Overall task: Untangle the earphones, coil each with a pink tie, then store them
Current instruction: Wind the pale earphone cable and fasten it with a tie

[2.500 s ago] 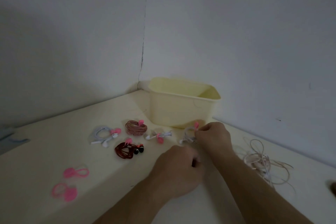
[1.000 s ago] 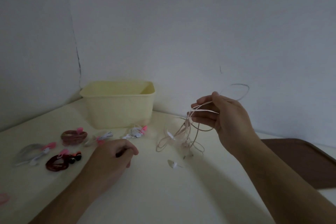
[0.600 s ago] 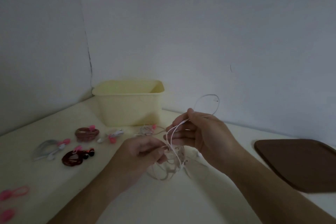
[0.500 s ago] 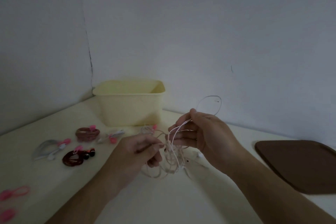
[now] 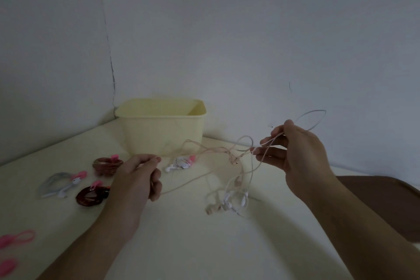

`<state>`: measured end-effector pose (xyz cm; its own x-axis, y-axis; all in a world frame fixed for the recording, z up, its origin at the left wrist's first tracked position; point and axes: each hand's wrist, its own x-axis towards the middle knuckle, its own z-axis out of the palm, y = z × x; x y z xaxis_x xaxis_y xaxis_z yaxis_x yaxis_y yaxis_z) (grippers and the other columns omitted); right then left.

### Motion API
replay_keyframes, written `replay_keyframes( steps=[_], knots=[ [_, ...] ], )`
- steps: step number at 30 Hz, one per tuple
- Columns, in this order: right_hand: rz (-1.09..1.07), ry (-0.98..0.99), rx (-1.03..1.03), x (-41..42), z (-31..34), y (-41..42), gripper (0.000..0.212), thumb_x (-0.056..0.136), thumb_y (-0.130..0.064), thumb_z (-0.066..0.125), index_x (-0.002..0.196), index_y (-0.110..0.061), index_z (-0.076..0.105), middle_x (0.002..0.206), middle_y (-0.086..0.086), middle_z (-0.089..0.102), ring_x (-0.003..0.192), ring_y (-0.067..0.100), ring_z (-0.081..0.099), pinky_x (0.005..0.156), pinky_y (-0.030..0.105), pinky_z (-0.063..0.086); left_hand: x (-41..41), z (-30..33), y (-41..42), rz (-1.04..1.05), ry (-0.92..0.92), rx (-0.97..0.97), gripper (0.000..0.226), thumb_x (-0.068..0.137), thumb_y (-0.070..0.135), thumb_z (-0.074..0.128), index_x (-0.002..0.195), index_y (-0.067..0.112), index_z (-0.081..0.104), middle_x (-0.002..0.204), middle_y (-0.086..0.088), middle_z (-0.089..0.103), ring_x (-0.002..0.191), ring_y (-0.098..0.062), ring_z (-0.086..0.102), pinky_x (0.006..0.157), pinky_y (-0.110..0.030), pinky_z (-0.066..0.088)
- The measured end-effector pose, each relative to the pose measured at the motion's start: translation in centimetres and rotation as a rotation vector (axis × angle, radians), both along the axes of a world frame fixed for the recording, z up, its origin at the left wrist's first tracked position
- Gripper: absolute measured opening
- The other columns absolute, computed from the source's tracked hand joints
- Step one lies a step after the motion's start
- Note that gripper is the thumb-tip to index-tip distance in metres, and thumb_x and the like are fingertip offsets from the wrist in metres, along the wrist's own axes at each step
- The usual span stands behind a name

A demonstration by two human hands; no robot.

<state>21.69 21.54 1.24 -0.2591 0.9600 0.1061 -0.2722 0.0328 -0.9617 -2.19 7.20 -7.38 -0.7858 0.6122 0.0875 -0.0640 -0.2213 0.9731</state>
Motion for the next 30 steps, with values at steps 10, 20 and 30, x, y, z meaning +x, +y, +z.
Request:
replay_keyframes(
  steps=[10, 20, 30],
  knots=[
    [-0.126, 0.05, -0.153, 0.9, 0.2, 1.4, 0.038, 0.115, -0.032, 0.042, 0.087, -0.01, 0.057, 0.066, 0.008, 0.058, 0.047, 0.027, 0.068, 0.044, 0.028, 0.053, -0.9, 0.0, -0.3, 0.181, -0.037, -0.145, 0.013, 0.103, 0.008, 0.05, 0.099, 0.008, 0.062, 0.072, -0.005, 0.05, 0.043, -0.015, 0.038, 0.042, -0.018, 0.03],
    [-0.003, 0.081, -0.156, 0.4, 0.6, 0.6, 0.04, 0.114, -0.034, 0.043, 0.086, -0.01, 0.058, 0.064, 0.007, 0.055, 0.05, 0.024, 0.062, 0.045, 0.028, 0.049, 0.7, 0.3, -1.0, 0.207, 0.497, -0.476, 0.022, 0.081, 0.025, 0.067, 0.103, 0.028, 0.062, 0.106, 0.0, 0.064, 0.093, -0.024, 0.062, 0.081, -0.039, 0.047],
    [0.439, 0.163, -0.17, -2.4, 0.9, -3.8, 0.043, 0.114, -0.039, 0.04, 0.086, -0.014, 0.059, 0.066, 0.004, 0.051, 0.049, 0.02, 0.053, 0.056, 0.035, 0.059, 6.4, -1.2, 0.0, -0.498, 1.178, -0.24, 0.04, 0.101, 0.048, 0.057, 0.14, 0.047, 0.05, 0.135, 0.038, 0.049, 0.127, 0.009, 0.048, 0.106, -0.021, 0.041]
  ],
)
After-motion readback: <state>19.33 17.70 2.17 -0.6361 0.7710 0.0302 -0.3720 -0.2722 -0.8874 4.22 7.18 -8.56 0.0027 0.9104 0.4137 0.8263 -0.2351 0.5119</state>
